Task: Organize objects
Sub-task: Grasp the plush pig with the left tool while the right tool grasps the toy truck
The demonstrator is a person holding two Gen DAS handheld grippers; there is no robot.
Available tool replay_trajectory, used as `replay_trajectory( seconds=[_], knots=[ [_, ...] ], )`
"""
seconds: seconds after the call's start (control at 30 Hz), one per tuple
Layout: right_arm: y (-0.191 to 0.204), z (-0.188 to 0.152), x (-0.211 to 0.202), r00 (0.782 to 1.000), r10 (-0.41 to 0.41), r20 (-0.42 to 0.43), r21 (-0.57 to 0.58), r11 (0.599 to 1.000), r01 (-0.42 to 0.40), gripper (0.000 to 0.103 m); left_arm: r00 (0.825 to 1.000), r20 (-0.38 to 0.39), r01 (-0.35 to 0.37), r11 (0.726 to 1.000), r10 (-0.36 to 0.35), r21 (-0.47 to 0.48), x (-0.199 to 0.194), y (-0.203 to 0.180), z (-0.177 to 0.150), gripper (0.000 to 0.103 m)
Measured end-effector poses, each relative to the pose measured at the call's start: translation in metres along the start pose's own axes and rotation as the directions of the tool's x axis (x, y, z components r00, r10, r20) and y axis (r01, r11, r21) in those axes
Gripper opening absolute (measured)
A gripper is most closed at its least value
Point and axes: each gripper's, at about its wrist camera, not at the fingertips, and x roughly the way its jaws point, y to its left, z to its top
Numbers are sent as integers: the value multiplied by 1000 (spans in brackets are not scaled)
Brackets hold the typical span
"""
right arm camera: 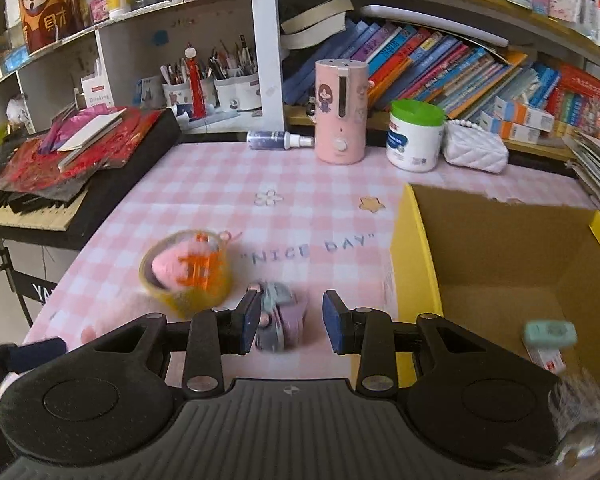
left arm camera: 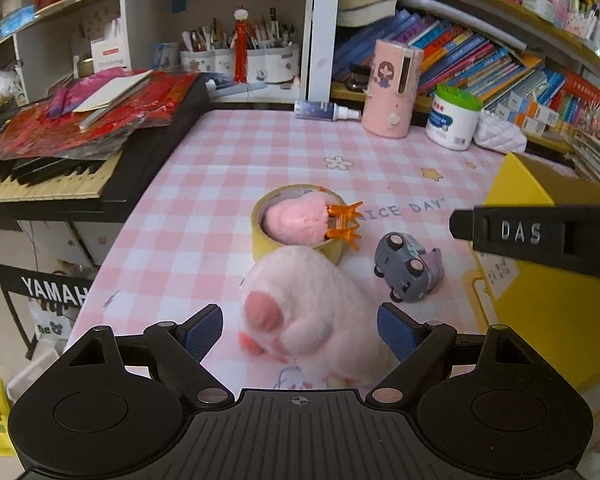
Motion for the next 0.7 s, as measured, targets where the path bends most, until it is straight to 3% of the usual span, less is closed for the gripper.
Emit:
replay_trajectory(
  seconds=[0.37, 0.5, 0.7],
  knots=[
    [-2, 16, 56, 989, 63, -131, -5, 998, -64, 39, 999, -45, 2, 1000, -2, 4, 42, -3, 11, 92],
    [0, 15, 74, 982, 67, -179, -20, 997, -71, 48, 997, -70, 20, 999, -22, -34, 51, 1, 11, 94],
    [2, 14, 95, 971, 46, -234, -47, 997, -59, 50, 989, -143, 27, 999, -33, -46, 67, 2, 8, 95]
  ],
)
